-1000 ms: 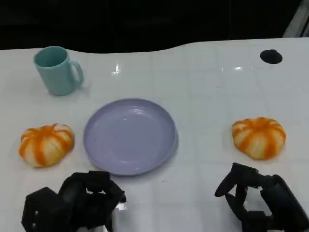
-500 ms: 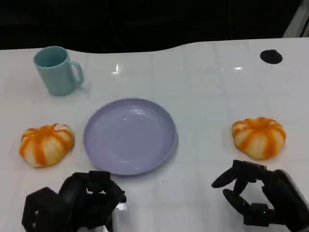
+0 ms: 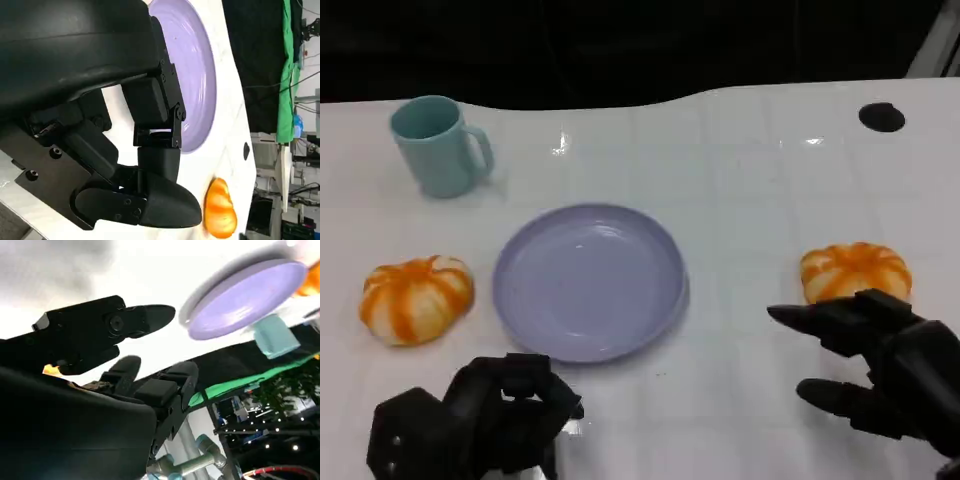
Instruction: Grasp the bread from the table and place it into the plate.
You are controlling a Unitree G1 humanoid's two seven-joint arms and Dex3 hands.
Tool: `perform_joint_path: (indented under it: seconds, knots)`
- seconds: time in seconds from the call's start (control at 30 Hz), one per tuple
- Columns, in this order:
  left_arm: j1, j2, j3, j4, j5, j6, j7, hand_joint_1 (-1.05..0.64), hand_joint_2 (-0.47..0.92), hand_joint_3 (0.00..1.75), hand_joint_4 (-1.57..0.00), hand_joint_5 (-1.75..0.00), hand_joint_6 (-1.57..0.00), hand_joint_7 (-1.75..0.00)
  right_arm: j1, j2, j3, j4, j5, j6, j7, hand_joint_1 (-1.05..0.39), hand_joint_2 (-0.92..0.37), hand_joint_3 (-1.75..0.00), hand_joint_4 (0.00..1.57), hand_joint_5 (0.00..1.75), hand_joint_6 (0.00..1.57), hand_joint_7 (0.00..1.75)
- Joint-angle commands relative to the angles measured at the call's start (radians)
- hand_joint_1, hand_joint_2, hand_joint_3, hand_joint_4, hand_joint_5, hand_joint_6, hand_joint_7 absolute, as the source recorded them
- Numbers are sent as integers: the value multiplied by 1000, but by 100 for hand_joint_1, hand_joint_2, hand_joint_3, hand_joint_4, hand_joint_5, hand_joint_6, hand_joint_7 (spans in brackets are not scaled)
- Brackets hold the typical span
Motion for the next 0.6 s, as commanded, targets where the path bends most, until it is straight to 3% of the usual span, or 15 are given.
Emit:
perform_joint_path:
  seconds: [0.03, 0.3, 0.6]
  knots:
    - [6, 9, 4, 2, 3, -8, -3, -105, 60, 57, -157, -120, -141, -78, 9, -47, -9, -58, -53, 68, -32, -48, -92, -8, 14, 33, 33, 3]
    - [15, 9, 3, -18, 5, 8, 5, -105, 60, 56, -157, -121, -142, -78, 4, -79, 17, -137, -168, 226, -22, -53, -92, -7, 1, 32, 24, 0]
    - [15, 10, 8, -10, 0, 1, -1, -105, 60, 56, -157, -121, -141, -78, -59, -83, 56, -133, -235, 414, 35, -56, -89, -2, 0, 24, 21, 2]
